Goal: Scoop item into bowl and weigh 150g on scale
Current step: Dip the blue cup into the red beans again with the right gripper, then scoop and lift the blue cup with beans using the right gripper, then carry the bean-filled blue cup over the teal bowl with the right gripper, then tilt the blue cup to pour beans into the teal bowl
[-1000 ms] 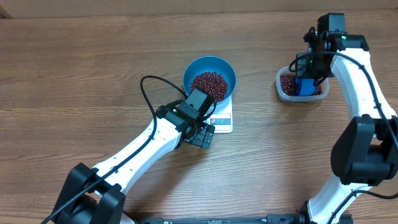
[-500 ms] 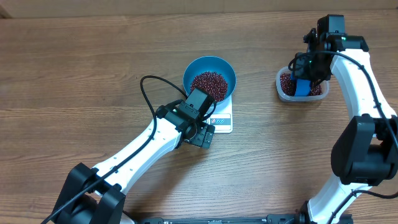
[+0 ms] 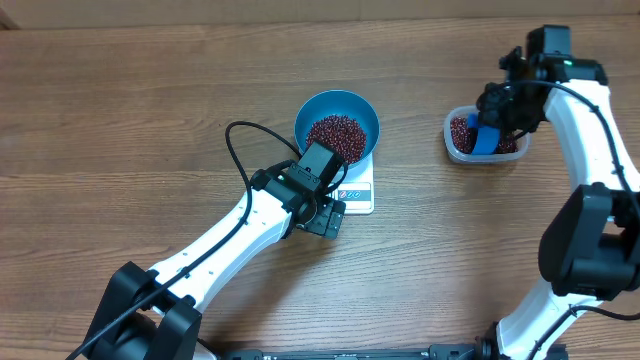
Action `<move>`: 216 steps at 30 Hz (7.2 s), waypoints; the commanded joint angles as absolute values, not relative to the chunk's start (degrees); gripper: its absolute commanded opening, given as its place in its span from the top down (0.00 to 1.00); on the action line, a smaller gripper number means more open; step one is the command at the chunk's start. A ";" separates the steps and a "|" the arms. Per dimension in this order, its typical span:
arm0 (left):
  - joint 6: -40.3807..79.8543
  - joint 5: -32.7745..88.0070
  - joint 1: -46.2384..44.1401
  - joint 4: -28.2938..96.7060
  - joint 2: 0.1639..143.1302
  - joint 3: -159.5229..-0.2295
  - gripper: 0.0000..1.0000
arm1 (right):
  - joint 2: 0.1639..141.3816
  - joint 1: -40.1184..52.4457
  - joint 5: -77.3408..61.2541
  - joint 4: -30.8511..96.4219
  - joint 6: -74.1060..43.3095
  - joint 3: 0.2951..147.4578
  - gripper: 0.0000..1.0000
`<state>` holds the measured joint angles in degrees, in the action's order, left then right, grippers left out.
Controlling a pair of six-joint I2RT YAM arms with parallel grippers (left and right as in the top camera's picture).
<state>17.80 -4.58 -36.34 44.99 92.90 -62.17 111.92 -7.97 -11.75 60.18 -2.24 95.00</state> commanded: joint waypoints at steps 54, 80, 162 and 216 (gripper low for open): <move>16.71 -5.08 -35.99 44.99 92.95 -61.60 0.00 | 110.89 -19.22 -30.09 71.29 0.43 105.51 0.96; 16.71 -5.08 -35.99 44.95 92.95 -61.60 0.01 | 110.89 -19.22 -43.13 71.31 0.23 105.51 0.96; 16.69 -5.34 -35.86 44.91 92.95 -61.60 0.00 | 110.39 24.16 -9.63 69.06 18.72 119.85 0.96; 16.71 -5.96 -35.64 44.95 92.95 -61.60 0.01 | 111.24 25.93 -8.43 68.66 26.06 119.55 0.96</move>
<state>17.78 -5.21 -36.21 44.97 92.90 -62.17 111.92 25.32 -8.93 68.62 23.66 118.19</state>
